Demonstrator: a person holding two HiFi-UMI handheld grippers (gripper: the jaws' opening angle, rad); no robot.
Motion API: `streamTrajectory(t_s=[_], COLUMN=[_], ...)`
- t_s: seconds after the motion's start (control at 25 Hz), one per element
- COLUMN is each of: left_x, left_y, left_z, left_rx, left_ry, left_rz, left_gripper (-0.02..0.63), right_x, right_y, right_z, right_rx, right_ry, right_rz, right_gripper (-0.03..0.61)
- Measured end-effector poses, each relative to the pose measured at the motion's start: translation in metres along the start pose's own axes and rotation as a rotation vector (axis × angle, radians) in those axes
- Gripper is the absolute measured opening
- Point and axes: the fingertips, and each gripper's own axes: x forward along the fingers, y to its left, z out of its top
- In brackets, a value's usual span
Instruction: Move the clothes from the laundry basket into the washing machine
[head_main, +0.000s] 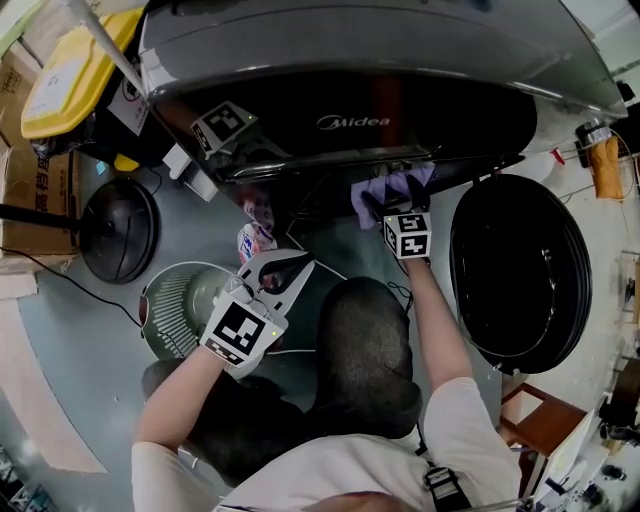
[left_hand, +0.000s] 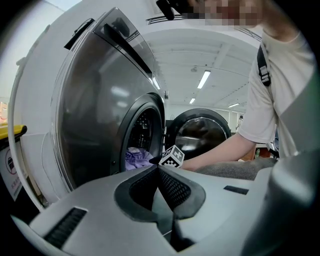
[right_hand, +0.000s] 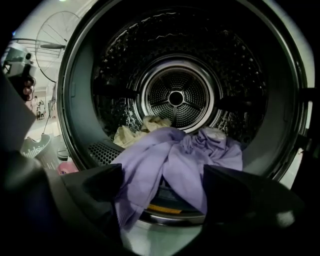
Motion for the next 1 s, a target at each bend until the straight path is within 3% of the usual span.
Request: streamTrajectory(t_s=[0.08,0.28,0.32,0.36,0.4,0.64,1.0], left_x=[0.001,0.002,0.002,0.002,0.002,0.002,0.001], left_y=[0.001,0.004,0.004,0.005,0.005,0.004,0.003], left_z=[0.000,-0.002,-0.003,-0.004,-0.004,-0.001,-0.003], left_rx=[-0.001,-0.002,-0.002,-0.003,-0.004,-0.006,-0.003], left_ry=[-0.001,0.007,0.008,0.009,0.009,0.008,0.011], left_rz=[0.000,-0.001,0.000,0.001,0.001,0.000,0.007], left_gripper=[0.006,0.006,0.006,0.006,0.006,0.006,0.006], right_x=[0.002,0.003,0.001,0.000,-0.001,0.002,0.016], right_y=[-0.005,-0.010,-0.011,-0.013,-0.016,-0.025,-0.036], right_z=[-0.007,-0.009,-0.007,-0.004,-0.002,0.022,0.077], right_rx=[-0.002,-0.037,-0.051,-0.059,-0.057,-0.055,-0.097], right_ry=[0.023,0.035,0.023,0.009,-0.001,-0.058,-0.169], right_rz=[-0.019,-0.041,-0.056,-0.074,-0.086,-0.095,-0.113], right_gripper=[0.501,0.339,0.260,0.143,0.115,0.073,0.060])
